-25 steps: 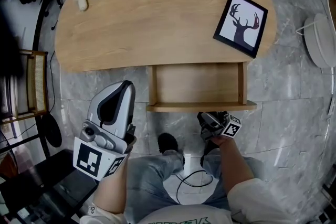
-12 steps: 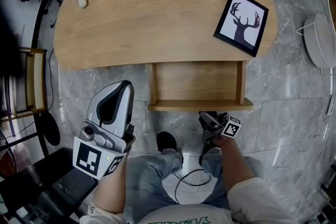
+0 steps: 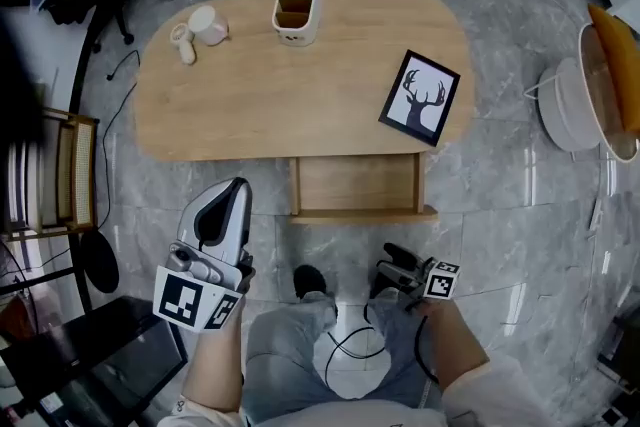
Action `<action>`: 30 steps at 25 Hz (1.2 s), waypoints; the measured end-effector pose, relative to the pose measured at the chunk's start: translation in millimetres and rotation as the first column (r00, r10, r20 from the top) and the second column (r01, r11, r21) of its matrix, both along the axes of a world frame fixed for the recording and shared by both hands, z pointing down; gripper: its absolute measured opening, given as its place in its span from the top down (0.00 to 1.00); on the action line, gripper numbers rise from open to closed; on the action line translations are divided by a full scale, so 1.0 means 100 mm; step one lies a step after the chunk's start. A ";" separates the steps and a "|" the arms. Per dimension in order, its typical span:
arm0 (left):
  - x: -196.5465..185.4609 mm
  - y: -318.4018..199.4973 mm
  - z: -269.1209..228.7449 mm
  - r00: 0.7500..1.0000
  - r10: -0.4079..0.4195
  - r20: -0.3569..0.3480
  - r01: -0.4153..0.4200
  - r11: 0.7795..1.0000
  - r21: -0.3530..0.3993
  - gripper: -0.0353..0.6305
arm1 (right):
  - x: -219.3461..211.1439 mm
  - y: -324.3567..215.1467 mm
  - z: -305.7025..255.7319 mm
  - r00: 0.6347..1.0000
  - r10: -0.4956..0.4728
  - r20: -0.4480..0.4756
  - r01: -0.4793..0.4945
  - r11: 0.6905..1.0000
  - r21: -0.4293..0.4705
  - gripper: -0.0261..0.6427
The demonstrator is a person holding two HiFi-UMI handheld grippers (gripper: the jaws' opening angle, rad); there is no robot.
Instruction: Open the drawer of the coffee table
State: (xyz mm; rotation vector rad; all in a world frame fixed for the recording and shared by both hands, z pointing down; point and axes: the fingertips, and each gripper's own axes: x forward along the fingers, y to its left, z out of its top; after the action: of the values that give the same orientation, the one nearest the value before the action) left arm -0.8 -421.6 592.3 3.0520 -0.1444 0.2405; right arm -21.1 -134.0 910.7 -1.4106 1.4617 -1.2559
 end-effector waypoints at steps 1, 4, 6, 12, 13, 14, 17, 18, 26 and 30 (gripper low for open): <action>-0.01 0.00 -0.16 1.000 -0.004 0.007 0.004 1.000 -0.008 0.95 | 0.06 0.05 -0.33 0.999 -0.016 -0.048 0.016 1.000 0.007 0.36; 0.01 0.04 -0.69 1.000 0.002 0.024 -0.002 1.000 -0.027 0.95 | 0.38 0.07 -1.49 0.969 -0.046 -0.244 0.053 0.998 0.023 0.36; 0.06 0.07 -1.11 1.000 0.007 0.014 -0.006 0.999 -0.037 0.95 | 0.71 -0.06 -2.34 0.922 -0.028 -0.387 0.048 0.998 0.041 0.37; 0.25 0.12 -2.43 0.997 0.020 -0.077 -0.021 1.000 -0.014 0.95 | 1.66 -0.62 -4.81 0.656 0.120 -0.746 -0.049 0.992 0.117 0.37; 0.24 0.14 -2.65 0.996 0.025 -0.086 -0.026 1.000 -0.013 0.95 | 1.71 -0.67 -5.19 0.608 0.148 -0.780 -0.076 0.989 0.128 0.39; 0.25 0.14 -2.88 0.994 0.028 -0.105 -0.029 1.000 -0.007 0.95 | 1.78 -0.73 -5.56 0.555 0.176 -0.813 -0.098 0.984 0.146 0.40; 0.38 0.13 -3.55 0.981 0.033 -0.189 -0.027 0.999 0.035 0.95 | 2.00 -0.88 -6.54 0.379 0.235 -0.895 -0.143 0.970 0.195 0.44; 0.40 0.15 -3.73 0.978 0.034 -0.208 -0.026 0.999 0.045 0.95 | 2.04 -0.88 -6.77 0.325 0.235 -0.916 -0.163 0.968 0.190 0.48; 0.34 0.34 -4.39 0.967 0.046 -0.250 -0.030 0.997 0.068 0.95 | 2.00 -0.65 -7.59 0.150 0.209 -0.966 -0.272 0.948 0.163 0.82; 0.31 0.27 -4.39 0.971 0.022 -0.237 -0.006 0.998 0.066 0.95 | 2.12 -0.45 -7.60 0.162 0.218 -0.962 -0.330 0.931 0.156 0.92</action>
State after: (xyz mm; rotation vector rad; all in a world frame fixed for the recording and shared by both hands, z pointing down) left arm 30.2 -394.4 153.8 3.1143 -0.1171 -0.1323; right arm 190.7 -178.6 150.6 -2.6598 1.7110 0.0326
